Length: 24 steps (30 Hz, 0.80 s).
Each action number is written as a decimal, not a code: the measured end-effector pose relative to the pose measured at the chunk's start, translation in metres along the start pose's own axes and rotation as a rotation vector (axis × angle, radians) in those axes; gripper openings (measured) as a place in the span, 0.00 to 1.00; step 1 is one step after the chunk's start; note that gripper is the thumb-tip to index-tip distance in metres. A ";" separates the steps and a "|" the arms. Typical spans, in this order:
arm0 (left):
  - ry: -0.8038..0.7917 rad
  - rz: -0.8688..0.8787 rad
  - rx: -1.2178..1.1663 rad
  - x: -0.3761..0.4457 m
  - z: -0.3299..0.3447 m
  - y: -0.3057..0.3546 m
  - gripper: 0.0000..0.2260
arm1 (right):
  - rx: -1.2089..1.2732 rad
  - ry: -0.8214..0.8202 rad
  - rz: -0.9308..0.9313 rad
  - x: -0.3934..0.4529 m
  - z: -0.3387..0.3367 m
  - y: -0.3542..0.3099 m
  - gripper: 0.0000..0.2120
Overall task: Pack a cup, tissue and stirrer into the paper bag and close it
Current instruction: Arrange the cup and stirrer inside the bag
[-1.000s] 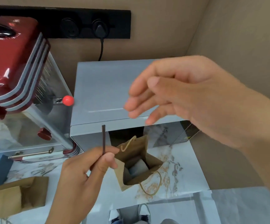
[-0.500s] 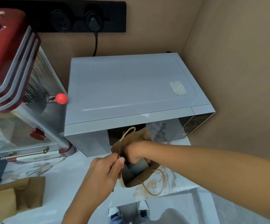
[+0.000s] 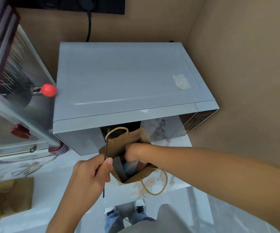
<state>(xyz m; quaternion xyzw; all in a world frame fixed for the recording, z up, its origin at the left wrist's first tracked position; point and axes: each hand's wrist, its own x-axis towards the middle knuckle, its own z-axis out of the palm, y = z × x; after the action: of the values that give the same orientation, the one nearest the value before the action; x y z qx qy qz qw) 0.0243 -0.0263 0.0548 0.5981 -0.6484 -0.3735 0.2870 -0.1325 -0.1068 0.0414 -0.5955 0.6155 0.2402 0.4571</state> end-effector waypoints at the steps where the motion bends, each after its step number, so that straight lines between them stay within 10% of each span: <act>1: 0.000 0.002 -0.001 0.000 -0.001 -0.001 0.19 | 0.028 -0.025 0.021 -0.001 0.001 -0.001 0.15; 6: -0.003 0.007 -0.005 0.001 -0.002 -0.001 0.19 | 0.010 -0.038 -0.092 -0.001 0.008 -0.007 0.14; 11: 0.001 0.011 -0.007 0.001 -0.004 -0.001 0.18 | -0.516 -0.091 -0.331 -0.004 0.016 -0.013 0.12; 24: -0.015 0.009 0.007 -0.002 -0.002 0.005 0.19 | -1.066 -0.281 -0.320 -0.005 0.042 -0.012 0.13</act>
<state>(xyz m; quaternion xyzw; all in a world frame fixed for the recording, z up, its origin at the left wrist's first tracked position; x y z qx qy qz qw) 0.0235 -0.0248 0.0597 0.5934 -0.6546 -0.3742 0.2817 -0.1100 -0.0707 0.0288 -0.7918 0.2450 0.5219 0.2016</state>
